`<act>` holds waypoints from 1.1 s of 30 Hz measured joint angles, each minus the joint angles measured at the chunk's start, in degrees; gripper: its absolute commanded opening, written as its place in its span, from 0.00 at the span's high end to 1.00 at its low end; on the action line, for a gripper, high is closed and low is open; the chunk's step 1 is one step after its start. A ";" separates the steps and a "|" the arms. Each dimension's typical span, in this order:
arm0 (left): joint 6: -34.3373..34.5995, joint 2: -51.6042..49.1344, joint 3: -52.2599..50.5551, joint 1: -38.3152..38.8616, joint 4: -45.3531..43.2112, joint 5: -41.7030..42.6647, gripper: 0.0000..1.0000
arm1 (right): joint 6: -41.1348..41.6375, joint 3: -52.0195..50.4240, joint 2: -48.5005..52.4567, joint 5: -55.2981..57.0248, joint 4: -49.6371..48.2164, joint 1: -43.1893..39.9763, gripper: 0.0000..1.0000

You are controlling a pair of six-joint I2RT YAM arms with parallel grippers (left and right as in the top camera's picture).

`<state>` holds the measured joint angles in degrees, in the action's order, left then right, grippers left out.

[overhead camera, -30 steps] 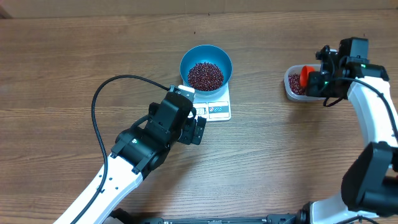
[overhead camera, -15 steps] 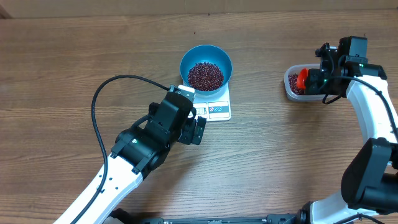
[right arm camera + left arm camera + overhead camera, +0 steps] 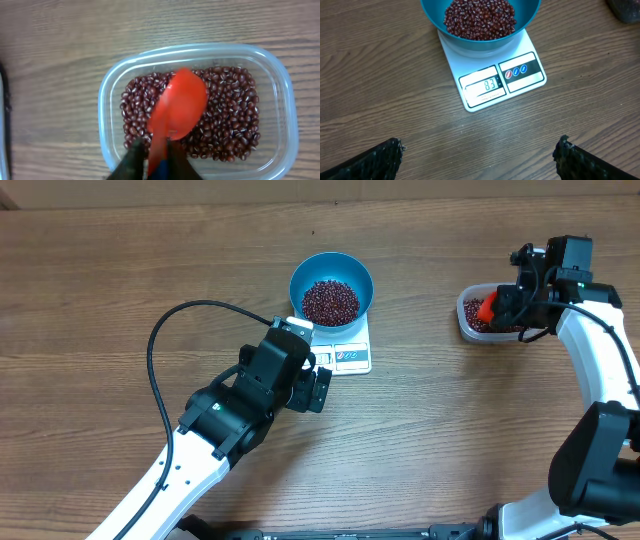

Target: Scoop item into bowl and weigh 150g on scale

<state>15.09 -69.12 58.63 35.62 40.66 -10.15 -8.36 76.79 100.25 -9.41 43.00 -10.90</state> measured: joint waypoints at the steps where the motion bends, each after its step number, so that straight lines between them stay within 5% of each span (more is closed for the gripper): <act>1: 0.00 0.00 0.00 0.00 0.00 0.00 0.00 | 0.17 0.00 0.00 0.00 -0.48 0.00 0.87; 5: 0.00 0.00 0.00 0.00 0.00 0.00 0.00 | 0.63 0.00 0.00 0.02 -1.86 0.00 0.92; 8: 0.00 0.00 0.00 0.00 0.00 0.00 0.00 | 0.87 0.00 0.00 0.00 -1.86 0.00 0.80; 19: 0.00 0.00 0.00 0.00 0.00 0.00 0.00 | 0.83 0.00 0.04 0.00 -3.67 0.00 0.82; 23: 0.00 0.00 0.00 0.00 0.00 0.00 0.00 | 1.05 0.00 1.84 0.07 -4.50 0.00 0.96; 33: 0.00 0.00 0.00 0.00 0.00 0.00 0.00 | 0.98 0.00 3.21 0.00 -4.39 0.00 0.96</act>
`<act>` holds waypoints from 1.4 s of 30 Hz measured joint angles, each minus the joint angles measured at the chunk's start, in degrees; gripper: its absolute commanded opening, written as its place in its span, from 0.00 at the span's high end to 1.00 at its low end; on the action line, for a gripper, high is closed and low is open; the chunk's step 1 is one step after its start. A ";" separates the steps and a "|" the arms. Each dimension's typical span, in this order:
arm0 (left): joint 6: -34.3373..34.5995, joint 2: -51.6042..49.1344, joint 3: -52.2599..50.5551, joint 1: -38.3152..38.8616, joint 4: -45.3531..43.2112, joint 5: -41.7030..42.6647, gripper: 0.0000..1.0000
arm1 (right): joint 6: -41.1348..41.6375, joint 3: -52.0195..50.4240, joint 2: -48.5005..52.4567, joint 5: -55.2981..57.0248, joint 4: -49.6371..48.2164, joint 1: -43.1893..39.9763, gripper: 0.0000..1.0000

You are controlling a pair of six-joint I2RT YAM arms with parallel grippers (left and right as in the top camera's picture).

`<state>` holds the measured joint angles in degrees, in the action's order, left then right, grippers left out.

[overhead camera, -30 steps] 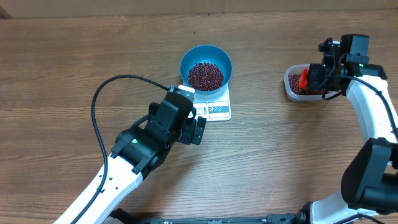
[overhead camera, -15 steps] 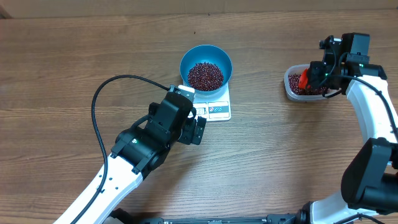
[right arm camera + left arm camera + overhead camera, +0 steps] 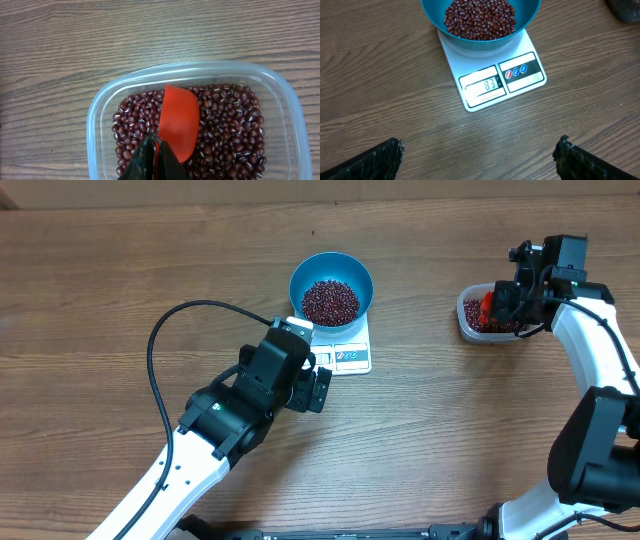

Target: Scoop item into bowl and weigh 150g on scale

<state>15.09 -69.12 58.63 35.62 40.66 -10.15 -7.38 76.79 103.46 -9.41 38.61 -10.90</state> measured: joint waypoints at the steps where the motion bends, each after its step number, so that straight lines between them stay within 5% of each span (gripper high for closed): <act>1: 0.00 0.00 -0.02 0.00 0.00 0.00 0.01 | 0.00 0.00 0.00 0.00 0.07 0.00 0.96; 17: 0.00 0.00 0.00 0.00 0.00 0.00 0.00 | -3.39 2.08 -1.14 0.37 4.61 0.02 0.96; 30: 0.00 0.00 0.00 0.00 0.00 0.00 0.00 | -18.73 2.40 -6.56 6.82 7.69 0.02 0.96; 42: 0.00 0.00 0.00 0.00 -0.02 0.00 0.00 | -23.91 2.40 -1.31 9.94 5.57 0.02 0.96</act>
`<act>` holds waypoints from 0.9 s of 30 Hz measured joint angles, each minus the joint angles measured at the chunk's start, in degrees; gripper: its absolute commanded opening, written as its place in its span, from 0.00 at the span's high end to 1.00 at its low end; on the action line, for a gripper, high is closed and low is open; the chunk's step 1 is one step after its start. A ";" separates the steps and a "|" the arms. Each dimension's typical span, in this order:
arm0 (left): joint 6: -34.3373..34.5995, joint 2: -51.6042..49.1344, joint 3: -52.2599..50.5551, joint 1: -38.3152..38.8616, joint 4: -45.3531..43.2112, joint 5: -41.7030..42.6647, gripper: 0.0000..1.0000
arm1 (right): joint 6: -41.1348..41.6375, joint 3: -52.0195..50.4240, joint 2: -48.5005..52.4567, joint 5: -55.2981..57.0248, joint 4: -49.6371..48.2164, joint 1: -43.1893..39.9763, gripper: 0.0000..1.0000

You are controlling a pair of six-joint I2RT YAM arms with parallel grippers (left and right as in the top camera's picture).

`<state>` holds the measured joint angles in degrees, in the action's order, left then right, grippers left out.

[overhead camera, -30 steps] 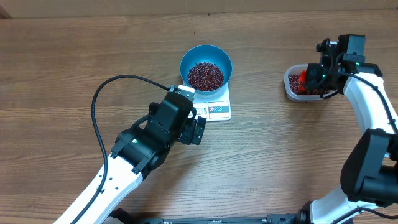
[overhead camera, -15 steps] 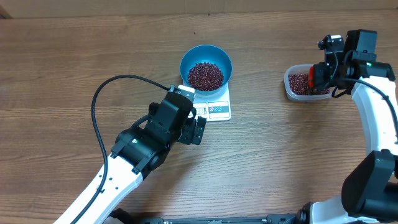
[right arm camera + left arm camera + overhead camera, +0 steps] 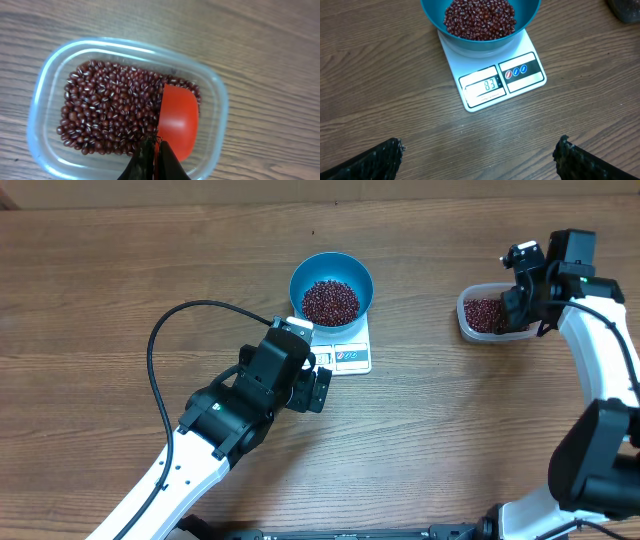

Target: Scoop item into bowl and weigh 150g on scale

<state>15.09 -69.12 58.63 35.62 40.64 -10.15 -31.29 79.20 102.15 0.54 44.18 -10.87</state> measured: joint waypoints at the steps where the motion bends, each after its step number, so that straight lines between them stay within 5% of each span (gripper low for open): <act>1: 0.00 0.00 0.00 0.00 0.02 0.00 0.01 | -0.07 0.00 0.83 0.28 0.00 0.00 0.96; 27: 0.00 0.00 0.00 0.00 0.02 0.00 0.00 | -0.31 -3.30 1.55 -9.25 0.02 -1.51 0.96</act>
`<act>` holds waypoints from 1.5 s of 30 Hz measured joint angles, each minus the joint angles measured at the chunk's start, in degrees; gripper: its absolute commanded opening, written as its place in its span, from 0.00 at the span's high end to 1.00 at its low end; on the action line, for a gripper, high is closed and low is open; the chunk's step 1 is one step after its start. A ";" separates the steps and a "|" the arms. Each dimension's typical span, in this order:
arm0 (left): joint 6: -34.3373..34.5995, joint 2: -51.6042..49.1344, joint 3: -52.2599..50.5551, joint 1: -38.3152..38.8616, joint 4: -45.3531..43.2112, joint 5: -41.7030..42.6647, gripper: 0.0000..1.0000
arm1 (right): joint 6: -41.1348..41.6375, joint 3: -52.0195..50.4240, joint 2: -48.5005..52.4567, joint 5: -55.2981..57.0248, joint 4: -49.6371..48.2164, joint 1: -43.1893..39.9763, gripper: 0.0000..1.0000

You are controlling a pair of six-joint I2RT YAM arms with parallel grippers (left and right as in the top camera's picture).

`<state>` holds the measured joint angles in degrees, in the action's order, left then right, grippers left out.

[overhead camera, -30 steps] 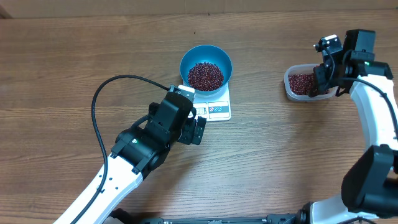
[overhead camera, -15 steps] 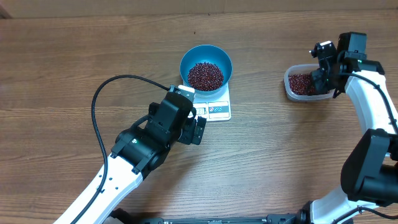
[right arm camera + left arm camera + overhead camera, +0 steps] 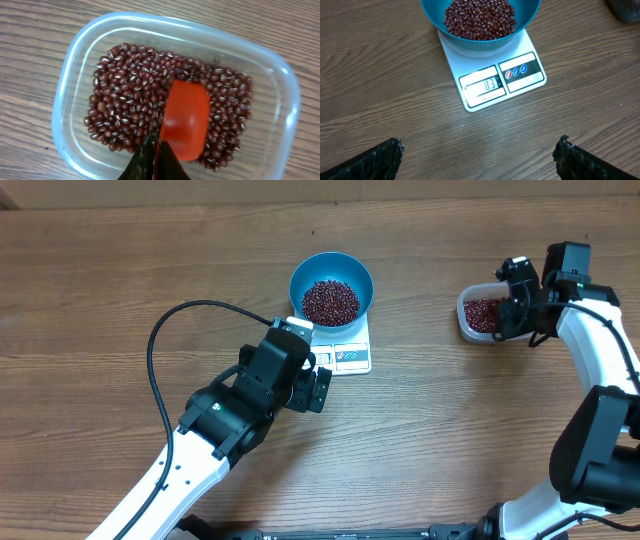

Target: Scoop item into bowl and weigh 150g on scale

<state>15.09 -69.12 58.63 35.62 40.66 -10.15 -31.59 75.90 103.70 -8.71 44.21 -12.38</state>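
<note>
A blue bowl (image 3: 331,287) of red beans rests on the white scale (image 3: 345,356), whose display (image 3: 484,85) reads 83. At the right a clear plastic tub (image 3: 75,60) holds more red beans (image 3: 125,90). My right gripper (image 3: 156,150) is shut on the handle of a red scoop (image 3: 185,120), whose empty blade lies among the tub's beans. My left gripper (image 3: 477,155) hangs open over bare table in front of the scale, nothing between its fingers.
A black cable (image 3: 165,330) loops from the left arm across the wooden table (image 3: 450,430). The tub (image 3: 480,315) lies near the table's right side, well apart from the scale.
The right gripper has turned over the tub, and the scoop's blade now lies nearer the middle of the beans instead of at the tub's end. The left arm and scale reading are unchanged.
The right gripper held the red scoop over the tub's beans at every moment, the blade shifting from the middle to one end and back toward the middle as the wrist turned. The scale has read 83 throughout, and the left gripper stayed open.
</note>
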 measured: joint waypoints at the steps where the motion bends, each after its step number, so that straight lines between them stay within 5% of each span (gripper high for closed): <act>1: 0.00 0.00 0.00 0.00 0.00 0.00 0.01 | 0.02 -0.63 0.00 -1.07 -0.26 -0.07 0.96; 45: 0.00 0.00 0.00 0.00 0.00 0.00 0.00 | 4.59 -2.51 8.44 -34.80 -4.57 -12.98 0.96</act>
<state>15.09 -69.12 58.63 35.62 40.66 -10.15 -27.00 73.38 112.14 -43.51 39.64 -25.36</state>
